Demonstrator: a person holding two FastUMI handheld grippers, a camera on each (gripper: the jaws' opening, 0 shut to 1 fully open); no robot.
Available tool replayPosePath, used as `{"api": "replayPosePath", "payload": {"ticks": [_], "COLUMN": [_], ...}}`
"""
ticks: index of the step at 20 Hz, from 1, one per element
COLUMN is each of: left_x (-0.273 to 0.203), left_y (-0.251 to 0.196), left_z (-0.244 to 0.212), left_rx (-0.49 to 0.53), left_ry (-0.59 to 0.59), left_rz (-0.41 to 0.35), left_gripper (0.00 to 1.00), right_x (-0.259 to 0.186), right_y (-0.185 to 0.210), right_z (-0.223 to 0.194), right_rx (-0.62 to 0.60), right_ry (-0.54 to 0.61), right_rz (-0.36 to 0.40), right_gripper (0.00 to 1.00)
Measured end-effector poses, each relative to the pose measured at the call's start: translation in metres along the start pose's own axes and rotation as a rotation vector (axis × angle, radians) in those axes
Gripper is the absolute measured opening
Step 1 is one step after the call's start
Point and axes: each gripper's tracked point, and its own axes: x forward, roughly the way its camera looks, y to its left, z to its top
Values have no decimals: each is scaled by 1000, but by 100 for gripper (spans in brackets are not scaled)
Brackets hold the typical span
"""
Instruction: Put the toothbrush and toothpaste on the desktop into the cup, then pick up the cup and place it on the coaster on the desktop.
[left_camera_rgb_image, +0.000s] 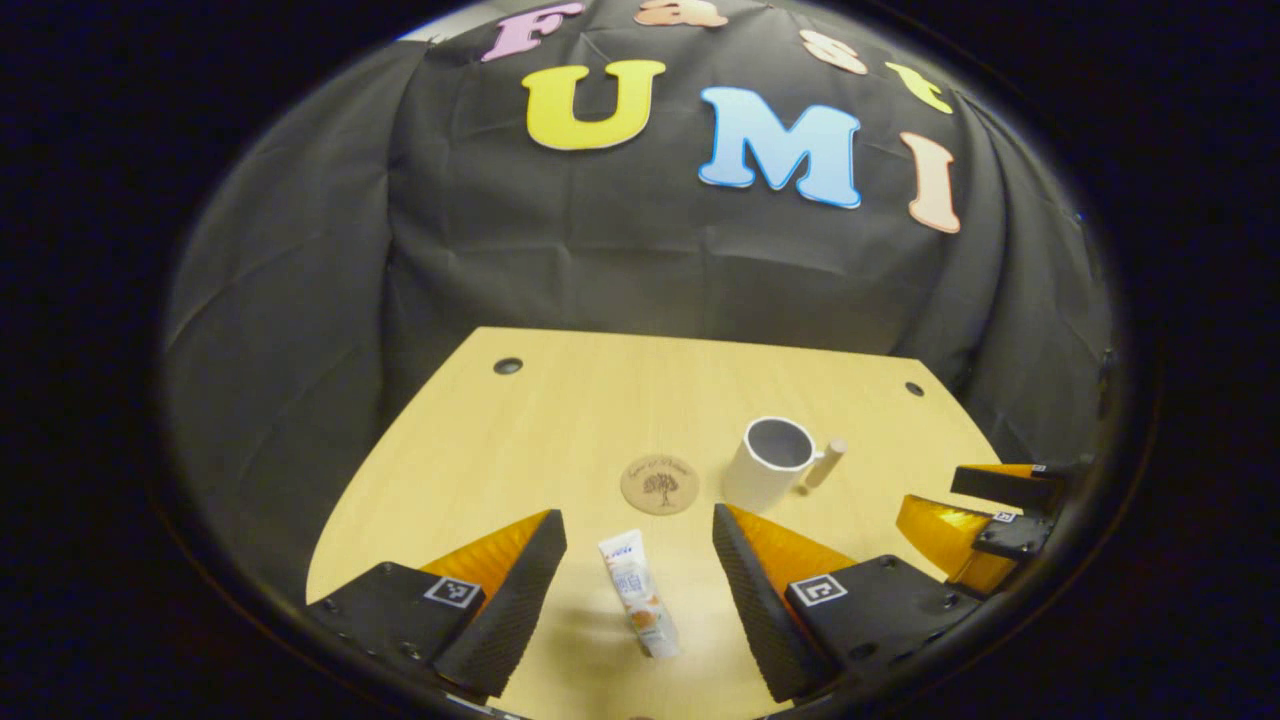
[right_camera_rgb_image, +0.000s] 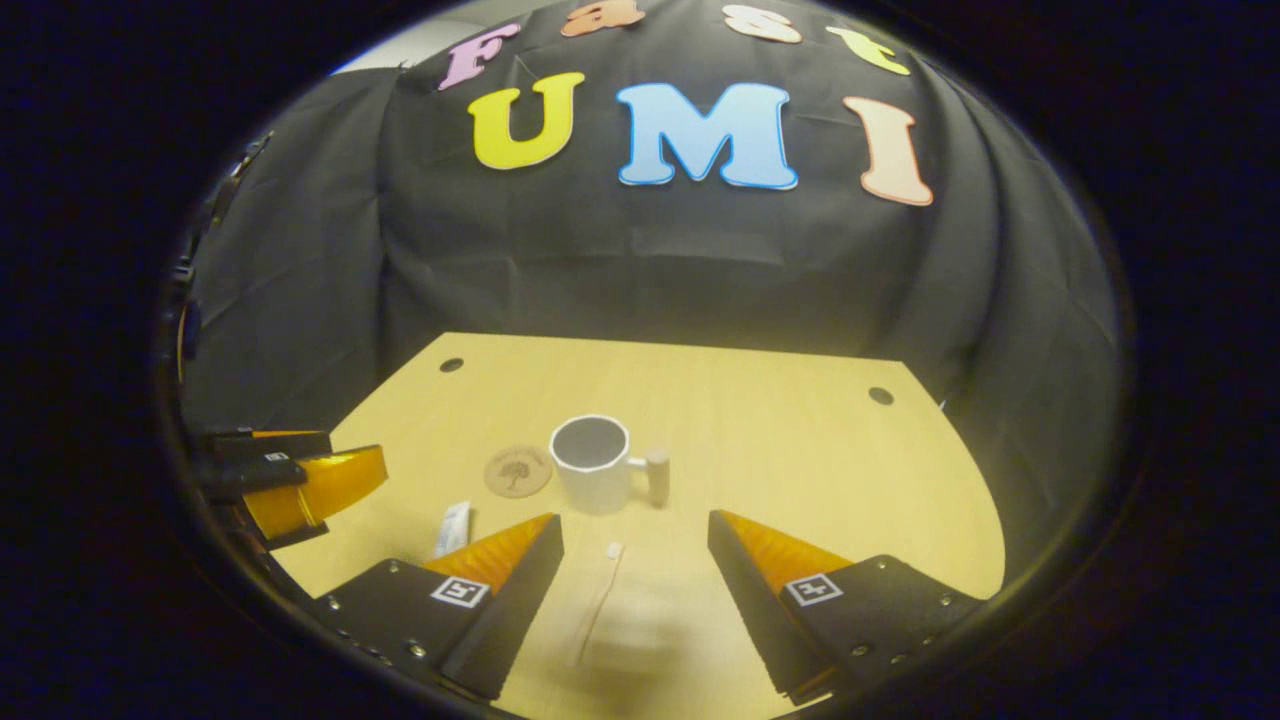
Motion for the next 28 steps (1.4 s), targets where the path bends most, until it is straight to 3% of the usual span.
{"api": "replayPosePath", "payload": {"ticks": [8,9,20,21,28], "left_x": [44,49,92,95,99], "left_y": [19,21,19,21,23], "left_z": [-69,-75,-147,-153,-160], "left_rx": [-21,-16,-51,-55,-2], "left_ry": [176,192,406,430,463], "left_rz": [34,37,43,51,88], "left_gripper": [99,96,93,96,96], "right_x": [44,49,84,86,88], "right_y": [16,19,24,25,28], "right_z": [-60,-68,-136,-141,-142], "right_rx": [5,9,28,23,40], "right_ry": [217,234,521,544,593], "right_rz": [37,38,-7,-9,-19], "right_gripper": [92,92,93,93,97]}}
